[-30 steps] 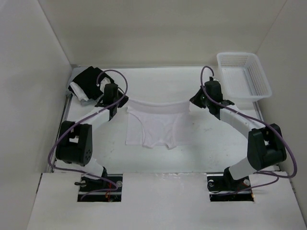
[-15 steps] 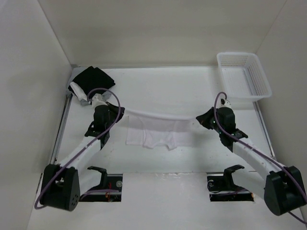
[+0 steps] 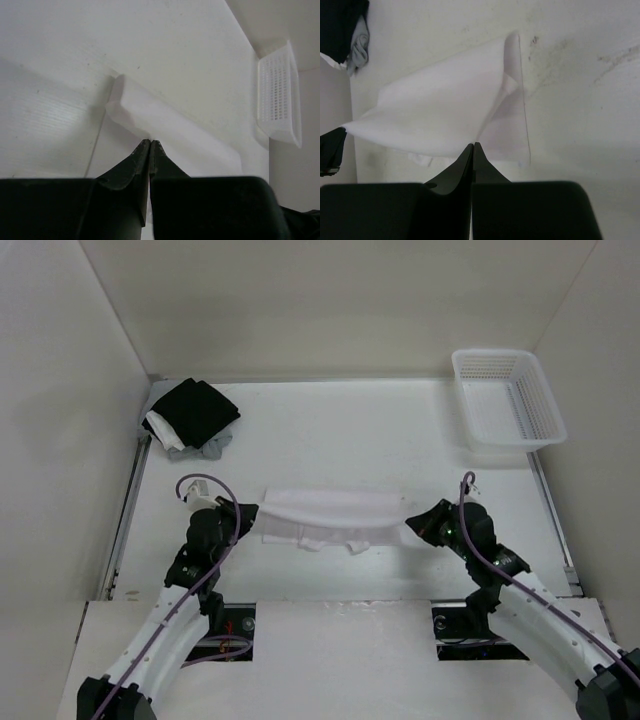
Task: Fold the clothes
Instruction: Fold the tank top
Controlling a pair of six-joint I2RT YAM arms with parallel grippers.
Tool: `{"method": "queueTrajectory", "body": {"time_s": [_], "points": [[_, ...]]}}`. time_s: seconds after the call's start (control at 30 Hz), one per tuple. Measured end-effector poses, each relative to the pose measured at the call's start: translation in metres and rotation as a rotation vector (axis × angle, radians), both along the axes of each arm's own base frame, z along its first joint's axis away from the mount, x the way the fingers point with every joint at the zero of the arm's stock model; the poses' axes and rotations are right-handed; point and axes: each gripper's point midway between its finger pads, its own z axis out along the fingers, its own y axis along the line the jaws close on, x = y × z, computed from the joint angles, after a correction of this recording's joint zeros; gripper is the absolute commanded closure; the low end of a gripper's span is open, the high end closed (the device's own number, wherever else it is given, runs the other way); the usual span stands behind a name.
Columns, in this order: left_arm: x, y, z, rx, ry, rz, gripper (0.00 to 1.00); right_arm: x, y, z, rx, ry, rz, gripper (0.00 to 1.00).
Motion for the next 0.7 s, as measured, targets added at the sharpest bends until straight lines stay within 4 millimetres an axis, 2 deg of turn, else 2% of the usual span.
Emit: {"method": "queueTrajectory", "body": {"time_s": [0.2,0.27,0.33,0.47,0.57,0.7], "points": [[-0.021,0.004,-0.03,-0.013,0.069,0.011,0.96,-0.019,0.008,-0.016,0.023,0.094,-0.005,1.0],[-0.025,0.005,-0.037,-0.018,0.088,0.016,0.94,-0.026,0.01,-0.026,0.028,0.129,-0.007,0.98],[-0.028,0.007,-0.044,-0.021,0.105,0.021,0.89,-0.035,0.01,-0.04,0.02,0.174,-0.014,0.9],[-0.033,0.008,-0.055,-0.022,0.144,0.029,0.78,-0.039,0.004,-0.051,-0.009,0.21,-0.05,0.61],[-0.036,0.01,-0.06,-0.019,0.163,0.036,0.73,-0.037,0.0,-0.054,-0.034,0.208,-0.069,0.52],[-0.034,0.013,-0.055,-0.018,0.141,0.048,0.73,-0.024,-0.005,-0.062,-0.085,0.22,-0.082,0.48]]}}
